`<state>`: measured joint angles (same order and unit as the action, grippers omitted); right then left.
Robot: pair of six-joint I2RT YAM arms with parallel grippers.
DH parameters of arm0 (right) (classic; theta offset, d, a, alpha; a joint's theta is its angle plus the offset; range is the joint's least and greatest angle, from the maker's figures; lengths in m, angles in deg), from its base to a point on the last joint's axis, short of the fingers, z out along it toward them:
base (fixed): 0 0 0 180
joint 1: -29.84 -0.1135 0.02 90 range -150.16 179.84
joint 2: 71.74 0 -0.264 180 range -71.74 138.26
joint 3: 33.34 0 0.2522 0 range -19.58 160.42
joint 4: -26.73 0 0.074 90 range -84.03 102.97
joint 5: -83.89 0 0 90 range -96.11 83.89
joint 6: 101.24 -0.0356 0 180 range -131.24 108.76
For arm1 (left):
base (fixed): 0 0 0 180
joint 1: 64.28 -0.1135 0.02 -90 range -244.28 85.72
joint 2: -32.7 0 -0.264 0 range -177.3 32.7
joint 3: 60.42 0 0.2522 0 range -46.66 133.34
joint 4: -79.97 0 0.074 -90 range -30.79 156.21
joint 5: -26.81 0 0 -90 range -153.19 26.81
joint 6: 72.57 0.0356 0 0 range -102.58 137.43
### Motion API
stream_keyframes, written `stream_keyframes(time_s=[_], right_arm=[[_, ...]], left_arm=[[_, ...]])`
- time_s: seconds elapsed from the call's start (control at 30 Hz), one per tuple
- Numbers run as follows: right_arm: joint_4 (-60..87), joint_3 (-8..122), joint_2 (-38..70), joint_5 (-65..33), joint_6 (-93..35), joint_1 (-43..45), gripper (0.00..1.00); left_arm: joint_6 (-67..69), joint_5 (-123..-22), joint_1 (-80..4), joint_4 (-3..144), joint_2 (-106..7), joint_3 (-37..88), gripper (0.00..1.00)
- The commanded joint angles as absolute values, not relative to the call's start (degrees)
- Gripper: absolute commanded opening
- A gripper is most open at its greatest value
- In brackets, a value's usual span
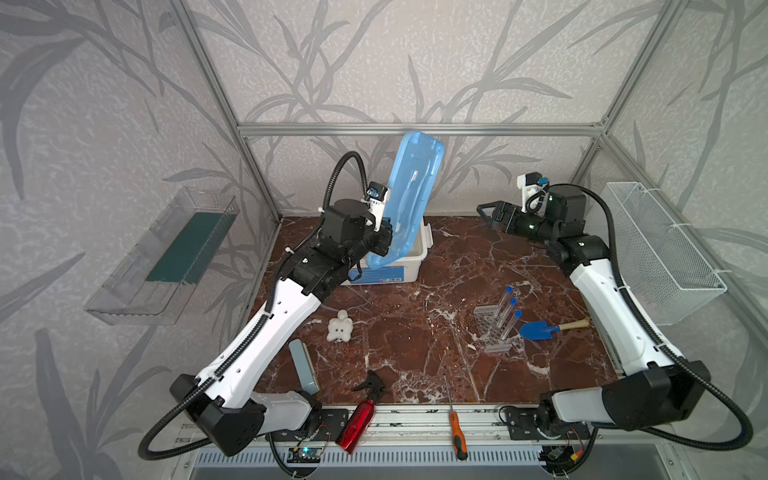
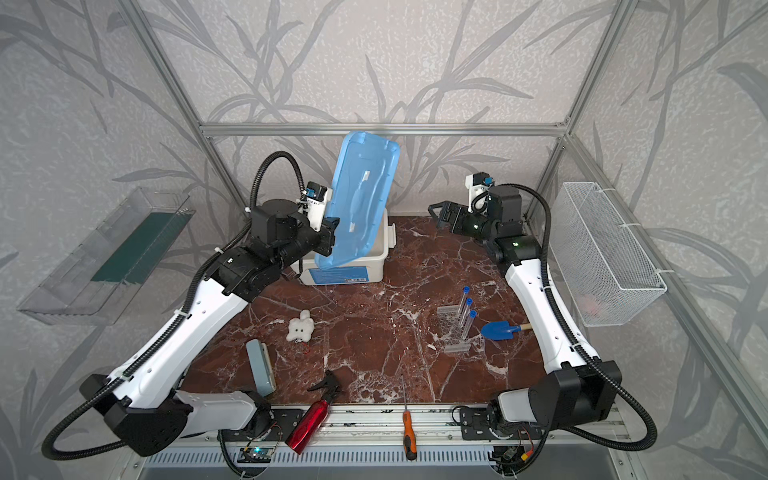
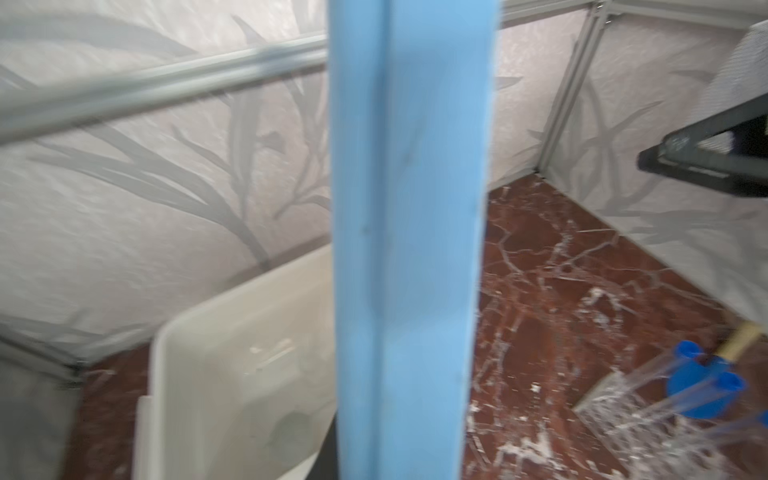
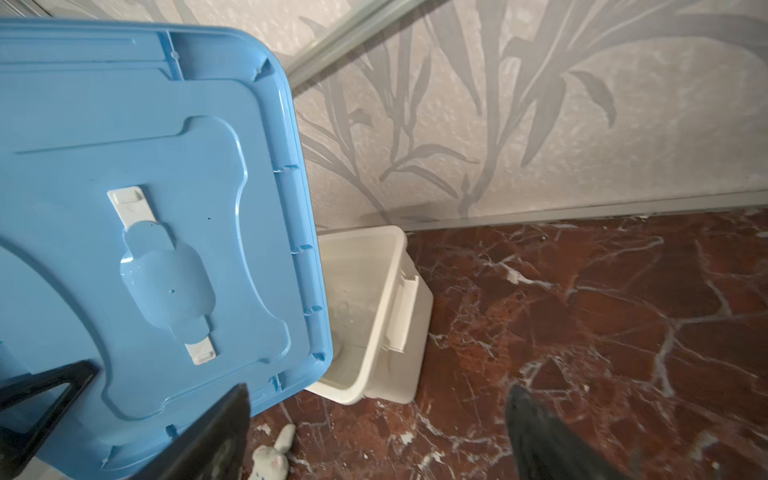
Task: Organize the chemistry lab equipment
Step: 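Swing the blue lid over the white bin with both grippers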
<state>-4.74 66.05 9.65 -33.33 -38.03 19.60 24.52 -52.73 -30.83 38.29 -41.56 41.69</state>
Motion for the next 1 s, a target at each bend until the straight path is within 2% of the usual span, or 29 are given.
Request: stream_keyframes(time_s=[0.0,0.1,0.2,0.4,0.57,0.7,0.97], right_arm=[[-4.55,71.95,12.91,-35.12,-40.32,16.94,0.99],[-5.62,77.87,16.51,-34.93,-40.8,14.87,0.99],[-2.84,81.33,20.26,-38.92,-44.68,14.29,0.99],[6.34,79.66,22.85,-43.14,-51.69,13.72,0.99],[2.74,77.43,20.02,-38.12,-48.6,13.67,0.99],[1.37,79.67,22.83,-40.7,-49.39,12.7,0.99],[-3.46,82.33,29.43,-41.36,-48.09,8.86,1.0]], left_arm=[[44.92,-32.3,-28.23,37.78,-40.67,43.21,0.04],[50.3,-27.9,-27.33,37.91,-41.38,42.85,0.04],[54.46,-25.42,-26.75,38.54,-41.43,40.3,0.05],[53.93,-22.64,-26.43,37.69,-42.85,35.85,0.05],[53.9,-22.93,-24.56,38.17,-44.23,34.01,0.06],[54.16,-19.63,-22.89,39.67,-46.11,31.69,0.07],[52.81,-19.53,-21.79,40.83,-46.54,28.41,0.14]])
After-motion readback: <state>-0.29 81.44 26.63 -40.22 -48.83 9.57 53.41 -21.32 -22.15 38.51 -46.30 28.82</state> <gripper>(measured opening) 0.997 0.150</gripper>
